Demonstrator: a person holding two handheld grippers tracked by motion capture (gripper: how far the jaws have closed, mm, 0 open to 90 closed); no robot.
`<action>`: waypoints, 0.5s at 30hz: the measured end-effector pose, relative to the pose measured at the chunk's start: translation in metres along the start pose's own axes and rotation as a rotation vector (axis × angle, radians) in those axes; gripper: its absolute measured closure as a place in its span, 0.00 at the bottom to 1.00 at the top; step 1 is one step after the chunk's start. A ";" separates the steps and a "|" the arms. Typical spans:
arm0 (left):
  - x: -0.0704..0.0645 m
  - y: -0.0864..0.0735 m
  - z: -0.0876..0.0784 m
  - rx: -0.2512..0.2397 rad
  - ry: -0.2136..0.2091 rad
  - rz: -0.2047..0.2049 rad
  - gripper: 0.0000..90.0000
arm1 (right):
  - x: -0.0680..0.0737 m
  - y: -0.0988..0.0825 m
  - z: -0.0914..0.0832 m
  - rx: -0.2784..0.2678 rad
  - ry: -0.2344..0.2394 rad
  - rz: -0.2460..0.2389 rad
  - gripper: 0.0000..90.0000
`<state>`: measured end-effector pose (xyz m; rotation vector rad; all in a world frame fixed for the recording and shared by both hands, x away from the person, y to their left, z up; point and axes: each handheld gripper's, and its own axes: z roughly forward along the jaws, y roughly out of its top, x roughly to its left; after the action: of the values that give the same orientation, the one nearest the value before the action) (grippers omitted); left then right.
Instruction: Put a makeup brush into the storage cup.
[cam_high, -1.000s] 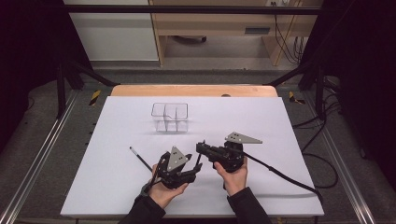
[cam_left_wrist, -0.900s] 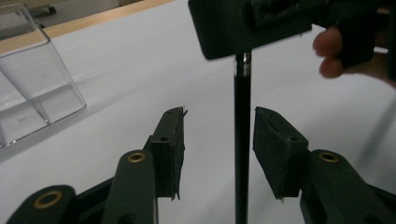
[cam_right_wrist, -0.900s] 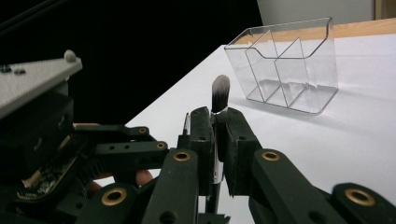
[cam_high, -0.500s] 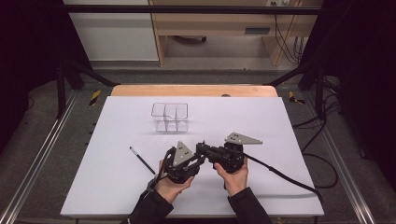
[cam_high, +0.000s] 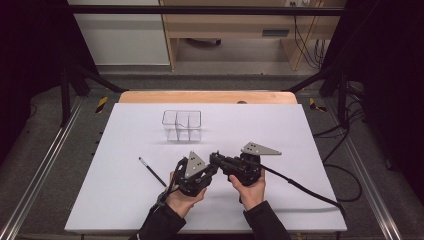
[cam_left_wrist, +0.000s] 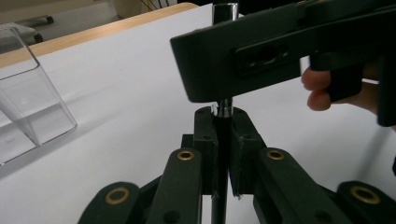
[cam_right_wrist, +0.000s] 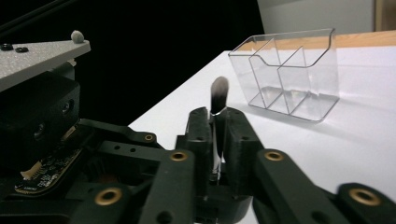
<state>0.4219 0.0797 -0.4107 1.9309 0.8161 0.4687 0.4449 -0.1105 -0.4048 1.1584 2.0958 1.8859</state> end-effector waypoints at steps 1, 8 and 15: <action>0.002 -0.001 0.000 0.001 0.003 -0.003 0.92 | 0.000 0.000 0.000 -0.002 -0.004 -0.004 0.85; 0.014 -0.005 -0.004 0.001 0.033 -0.018 0.92 | 0.000 0.002 -0.003 -0.001 -0.025 -0.015 0.72; 0.026 -0.005 -0.011 -0.014 0.036 -0.032 0.92 | -0.001 0.007 -0.009 0.018 -0.067 -0.042 0.52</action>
<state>0.4316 0.1069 -0.4098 1.8989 0.8635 0.4897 0.4440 -0.1187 -0.3972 1.1556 2.0893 1.7881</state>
